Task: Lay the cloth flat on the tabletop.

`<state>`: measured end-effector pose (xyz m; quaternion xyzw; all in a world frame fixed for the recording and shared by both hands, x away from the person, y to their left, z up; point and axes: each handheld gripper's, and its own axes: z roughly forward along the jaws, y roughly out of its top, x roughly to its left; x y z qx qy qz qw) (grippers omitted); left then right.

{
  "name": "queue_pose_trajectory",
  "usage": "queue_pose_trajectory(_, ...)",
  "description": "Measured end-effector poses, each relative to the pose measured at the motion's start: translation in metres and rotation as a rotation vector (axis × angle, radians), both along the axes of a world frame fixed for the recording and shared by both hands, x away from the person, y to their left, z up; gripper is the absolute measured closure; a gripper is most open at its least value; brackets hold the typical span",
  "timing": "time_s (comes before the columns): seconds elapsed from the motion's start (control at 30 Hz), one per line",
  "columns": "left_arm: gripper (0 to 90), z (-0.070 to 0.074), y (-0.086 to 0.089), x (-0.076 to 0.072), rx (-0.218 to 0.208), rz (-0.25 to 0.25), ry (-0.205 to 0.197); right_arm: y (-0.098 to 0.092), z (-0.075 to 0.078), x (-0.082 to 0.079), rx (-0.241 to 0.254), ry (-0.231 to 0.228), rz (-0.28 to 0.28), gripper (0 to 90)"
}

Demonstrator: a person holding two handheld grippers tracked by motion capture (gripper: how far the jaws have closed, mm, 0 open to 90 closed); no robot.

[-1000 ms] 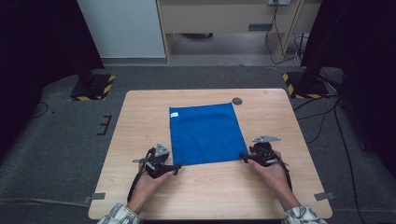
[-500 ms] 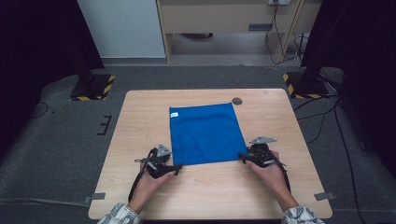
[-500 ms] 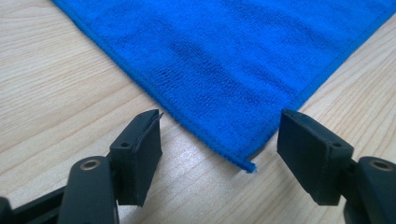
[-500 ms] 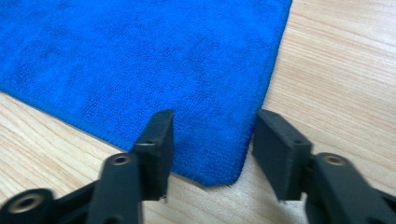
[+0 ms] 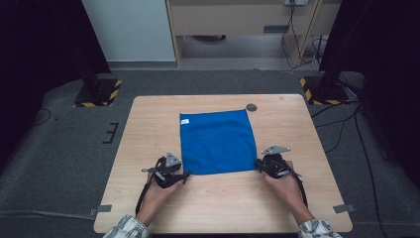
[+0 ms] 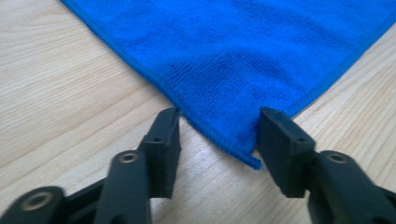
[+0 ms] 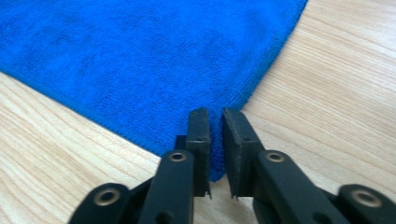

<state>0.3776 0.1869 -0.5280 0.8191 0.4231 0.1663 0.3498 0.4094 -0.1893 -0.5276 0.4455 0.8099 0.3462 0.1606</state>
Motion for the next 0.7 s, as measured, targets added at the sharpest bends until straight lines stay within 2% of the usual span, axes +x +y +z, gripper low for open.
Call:
queue_pose_trajectory(0.07, 57.1, 0.0002, 0.0014, 0.0008, -0.015, 0.004, 0.007, 0.0012, 0.0001, -0.0002, -0.005, -0.004, 0.008, 85.6)
queue_pose_trajectory(0.33, 77.8, -0.0005, 0.0055, 0.0054, -0.013, 0.02, -0.006, 0.0035, 0.0004, -0.0006, -0.02, -0.013, 0.012, 88.1)
queue_pose_trajectory(0.43, 84.4, 0.0, 0.0036, 0.0065, -0.004, 0.009, -0.006, 0.0035, 0.0006, -0.0007, -0.021, -0.014, 0.017, 88.2)
queue_pose_trajectory(0.7, 90.0, 0.003, 0.0049, 0.0043, -0.011, -0.013, 0.011, 0.0015, 0.0071, -0.008, -0.002, -0.01, 0.018, 88.4)
